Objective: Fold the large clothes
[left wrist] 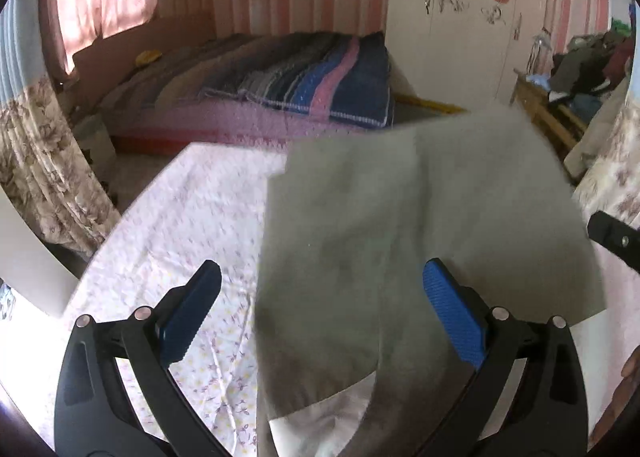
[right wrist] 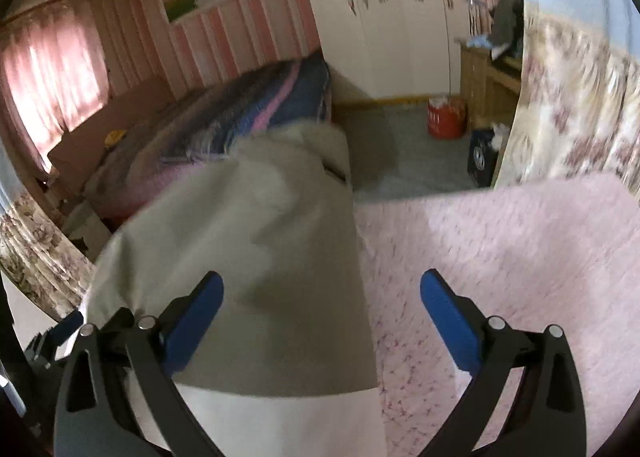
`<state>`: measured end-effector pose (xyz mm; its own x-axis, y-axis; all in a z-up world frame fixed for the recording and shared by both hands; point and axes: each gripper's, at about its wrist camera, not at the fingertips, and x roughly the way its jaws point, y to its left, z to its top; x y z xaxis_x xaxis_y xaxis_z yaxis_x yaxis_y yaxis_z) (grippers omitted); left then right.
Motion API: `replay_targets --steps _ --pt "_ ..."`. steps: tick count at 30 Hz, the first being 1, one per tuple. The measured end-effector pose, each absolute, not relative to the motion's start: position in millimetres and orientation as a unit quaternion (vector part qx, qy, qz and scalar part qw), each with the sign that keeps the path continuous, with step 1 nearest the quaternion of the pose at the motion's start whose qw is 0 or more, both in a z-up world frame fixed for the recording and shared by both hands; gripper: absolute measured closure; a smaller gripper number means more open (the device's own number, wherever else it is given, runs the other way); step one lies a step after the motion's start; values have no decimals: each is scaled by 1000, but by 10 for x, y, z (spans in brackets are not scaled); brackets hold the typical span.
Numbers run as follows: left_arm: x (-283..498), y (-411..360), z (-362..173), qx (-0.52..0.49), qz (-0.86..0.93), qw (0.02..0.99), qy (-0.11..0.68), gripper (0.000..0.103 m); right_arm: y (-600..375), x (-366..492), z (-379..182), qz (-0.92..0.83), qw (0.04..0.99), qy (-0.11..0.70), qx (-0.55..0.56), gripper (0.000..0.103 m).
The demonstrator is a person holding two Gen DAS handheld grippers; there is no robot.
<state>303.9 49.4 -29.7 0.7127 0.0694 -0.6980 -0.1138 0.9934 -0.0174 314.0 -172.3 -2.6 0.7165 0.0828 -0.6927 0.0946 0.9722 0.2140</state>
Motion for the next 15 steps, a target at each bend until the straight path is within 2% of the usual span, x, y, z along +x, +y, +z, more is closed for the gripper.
replay_targets --steps 7,15 --pt "3115 675 -591 -50 44 916 396 3 -1598 3279 -376 -2 919 387 77 3" --pt "3227 822 -776 -64 54 905 418 3 -1685 3503 -608 18 890 446 94 3"
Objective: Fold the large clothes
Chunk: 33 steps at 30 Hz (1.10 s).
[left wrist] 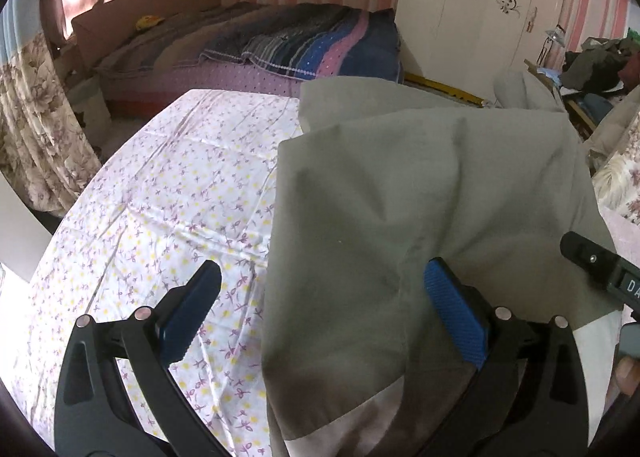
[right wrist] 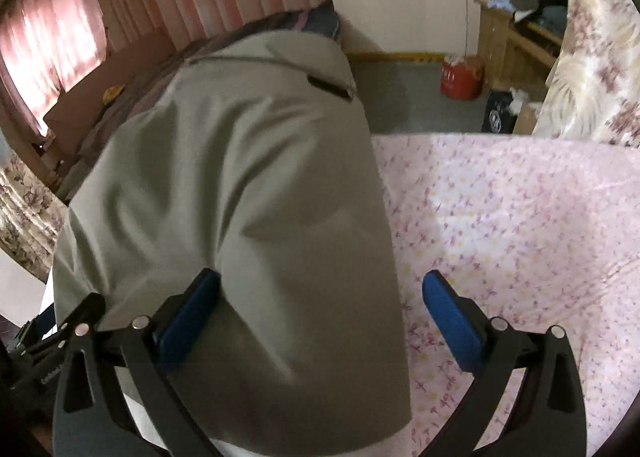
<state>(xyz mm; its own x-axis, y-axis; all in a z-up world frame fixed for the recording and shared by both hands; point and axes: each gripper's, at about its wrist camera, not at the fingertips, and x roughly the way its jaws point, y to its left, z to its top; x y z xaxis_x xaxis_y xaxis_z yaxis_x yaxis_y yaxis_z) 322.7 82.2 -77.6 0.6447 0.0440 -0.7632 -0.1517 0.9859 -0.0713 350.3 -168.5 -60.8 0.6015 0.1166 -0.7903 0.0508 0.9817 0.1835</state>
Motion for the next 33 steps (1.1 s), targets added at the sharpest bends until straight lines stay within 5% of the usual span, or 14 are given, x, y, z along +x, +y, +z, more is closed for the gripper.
replay_targets --steps 14,33 --pt "3292 722 8 -41 4 936 350 3 -1844 3678 316 49 944 326 30 2" --pt "4133 752 -670 -3 36 907 420 3 -1781 4288 -395 56 921 384 -26 2"
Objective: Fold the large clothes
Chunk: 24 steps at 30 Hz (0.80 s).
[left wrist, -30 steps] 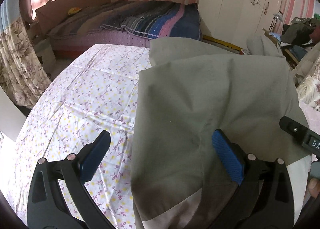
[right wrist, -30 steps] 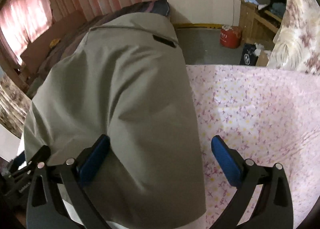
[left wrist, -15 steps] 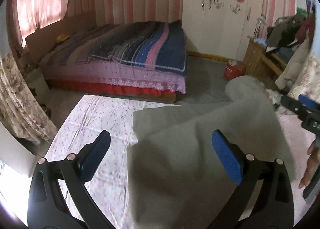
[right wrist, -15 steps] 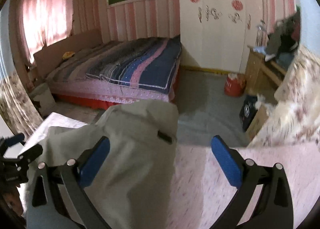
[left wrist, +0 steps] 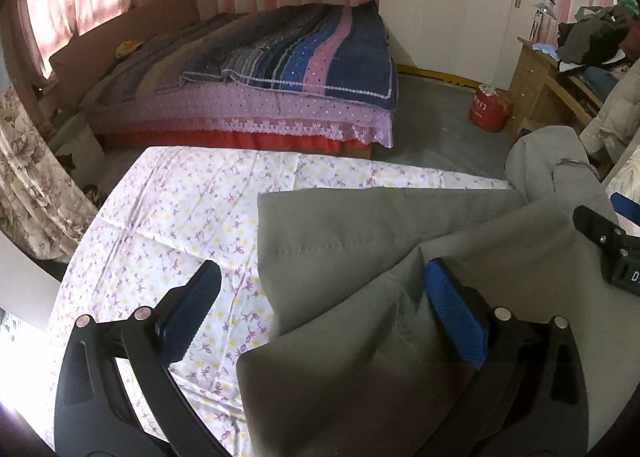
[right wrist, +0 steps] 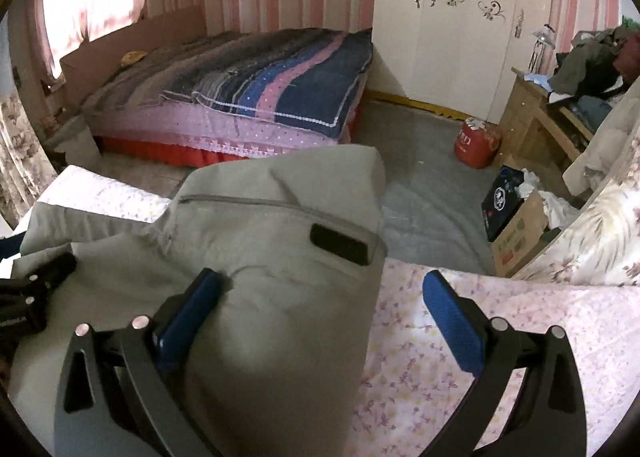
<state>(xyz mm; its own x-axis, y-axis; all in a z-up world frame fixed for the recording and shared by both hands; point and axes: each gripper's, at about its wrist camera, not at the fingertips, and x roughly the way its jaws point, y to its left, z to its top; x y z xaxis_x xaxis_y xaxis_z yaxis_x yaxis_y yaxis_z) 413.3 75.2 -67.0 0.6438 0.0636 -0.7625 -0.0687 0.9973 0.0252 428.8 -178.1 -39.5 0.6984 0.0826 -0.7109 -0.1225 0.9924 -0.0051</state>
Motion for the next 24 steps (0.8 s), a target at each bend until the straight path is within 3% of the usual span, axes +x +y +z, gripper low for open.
replay_targets --steps 10,17,24 --pt "3130 754 -14 -41 -11 934 354 3 -1845 2915 239 102 940 325 9 2" --pt "2329 505 -176 -35 -25 933 358 3 -1665 2013 -89 116 931 345 -26 2" --pt "2166 473 -460 -56 -22 926 372 3 -1787 2009 -428 76 917 384 -76 2"
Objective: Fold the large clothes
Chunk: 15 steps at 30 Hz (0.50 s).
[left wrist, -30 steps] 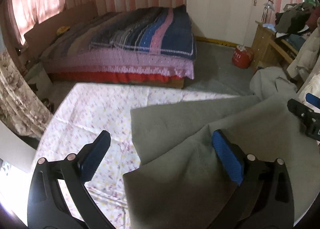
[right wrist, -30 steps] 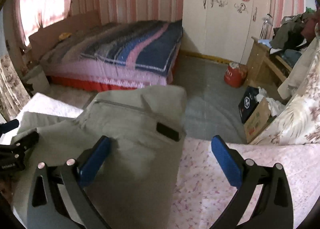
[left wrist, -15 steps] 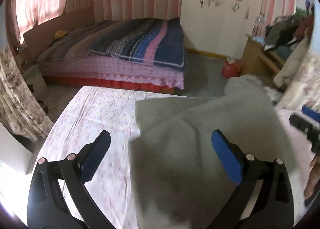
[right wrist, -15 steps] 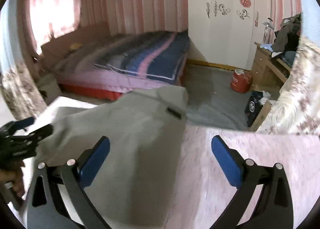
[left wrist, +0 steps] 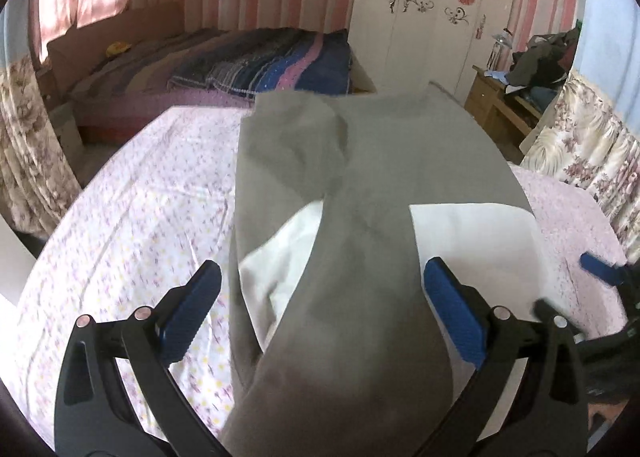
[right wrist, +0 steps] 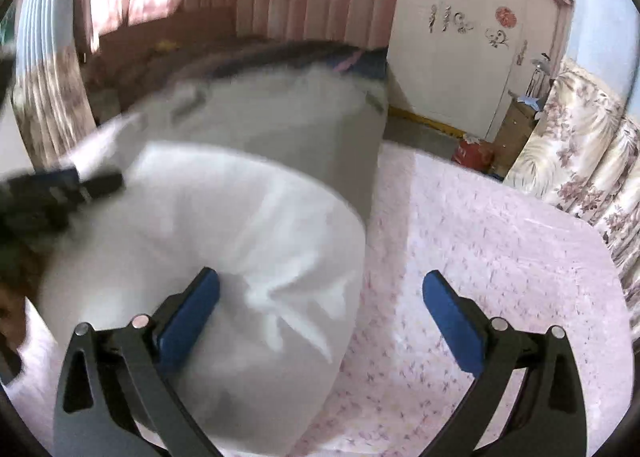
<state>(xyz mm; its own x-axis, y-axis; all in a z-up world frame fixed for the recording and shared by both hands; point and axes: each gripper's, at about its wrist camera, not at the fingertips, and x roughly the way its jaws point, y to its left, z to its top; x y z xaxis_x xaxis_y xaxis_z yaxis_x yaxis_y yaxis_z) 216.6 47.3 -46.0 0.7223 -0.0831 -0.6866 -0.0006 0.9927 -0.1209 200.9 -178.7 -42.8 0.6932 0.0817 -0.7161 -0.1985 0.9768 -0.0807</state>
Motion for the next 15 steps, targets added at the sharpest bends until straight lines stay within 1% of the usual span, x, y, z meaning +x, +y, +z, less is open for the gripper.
replay_targets --steps 1,3,7,11,15 --pt "2151 460 -485 -53 -22 927 370 3 -1839 2009 -470 80 916 389 -60 2" --pt "2140 426 -542 -41 -23 931 362 3 -1867 1976 -493 80 920 379 -63 2" --pt "2085 435 -558 -46 -20 933 357 3 -1901 1971 -503 88 925 369 -34 2" --pt "1933 445 -297 -25 -35 942 333 3 -2109 1864 -266 125 932 341 15 2" --pt "1844 478 -11 4 -33 954 300 3 -2199 1879 -74 138 937 321 24 2"
